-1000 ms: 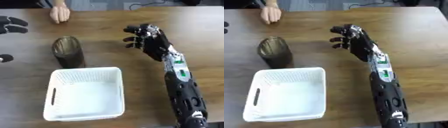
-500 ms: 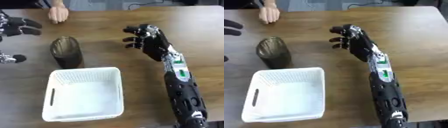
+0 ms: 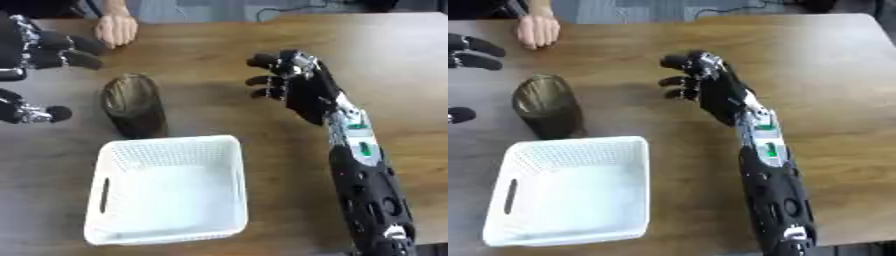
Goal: Pick up objects on the table and place them in the box.
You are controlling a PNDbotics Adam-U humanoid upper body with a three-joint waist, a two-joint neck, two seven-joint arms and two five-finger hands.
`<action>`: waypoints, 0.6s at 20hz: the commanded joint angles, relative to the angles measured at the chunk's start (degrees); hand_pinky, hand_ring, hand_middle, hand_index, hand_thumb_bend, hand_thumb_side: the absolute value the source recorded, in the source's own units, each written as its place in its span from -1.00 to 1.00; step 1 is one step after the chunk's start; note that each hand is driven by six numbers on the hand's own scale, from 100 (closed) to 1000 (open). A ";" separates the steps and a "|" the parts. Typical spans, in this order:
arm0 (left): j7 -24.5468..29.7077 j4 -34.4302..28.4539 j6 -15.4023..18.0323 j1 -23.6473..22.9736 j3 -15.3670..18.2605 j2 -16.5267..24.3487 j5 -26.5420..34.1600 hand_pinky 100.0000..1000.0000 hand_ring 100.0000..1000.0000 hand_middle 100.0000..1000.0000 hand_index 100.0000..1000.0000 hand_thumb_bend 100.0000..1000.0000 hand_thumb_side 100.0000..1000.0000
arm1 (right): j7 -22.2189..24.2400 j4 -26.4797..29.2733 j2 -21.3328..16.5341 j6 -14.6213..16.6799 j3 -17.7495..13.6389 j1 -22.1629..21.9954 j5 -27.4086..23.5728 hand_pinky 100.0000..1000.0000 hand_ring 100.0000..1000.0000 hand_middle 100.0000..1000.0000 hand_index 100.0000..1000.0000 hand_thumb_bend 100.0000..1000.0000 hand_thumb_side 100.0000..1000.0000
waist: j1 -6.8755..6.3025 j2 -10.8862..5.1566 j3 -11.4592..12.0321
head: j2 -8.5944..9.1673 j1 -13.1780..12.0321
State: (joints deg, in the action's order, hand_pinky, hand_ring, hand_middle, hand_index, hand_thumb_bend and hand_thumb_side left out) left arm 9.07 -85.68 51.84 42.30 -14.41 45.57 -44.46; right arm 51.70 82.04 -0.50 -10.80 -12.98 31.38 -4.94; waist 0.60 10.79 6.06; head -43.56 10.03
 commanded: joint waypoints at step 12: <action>3.82 -0.30 0.13 3.18 -0.44 -2.47 2.78 -1.00 -0.86 0.65 0.82 -0.52 -0.75 | 0.26 0.83 0.08 -0.10 0.21 1.19 0.23 0.51 0.62 0.91 0.87 -1.00 1.00 | -0.13 -0.62 -0.37 | 1.38 -0.89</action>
State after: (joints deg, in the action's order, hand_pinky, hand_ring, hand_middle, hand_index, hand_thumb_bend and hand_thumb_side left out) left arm 11.65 -85.60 51.03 44.16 -15.06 42.37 -42.24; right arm 51.70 82.06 -0.44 -10.80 -12.83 31.38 -4.93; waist 0.61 10.88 5.75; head -43.00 9.55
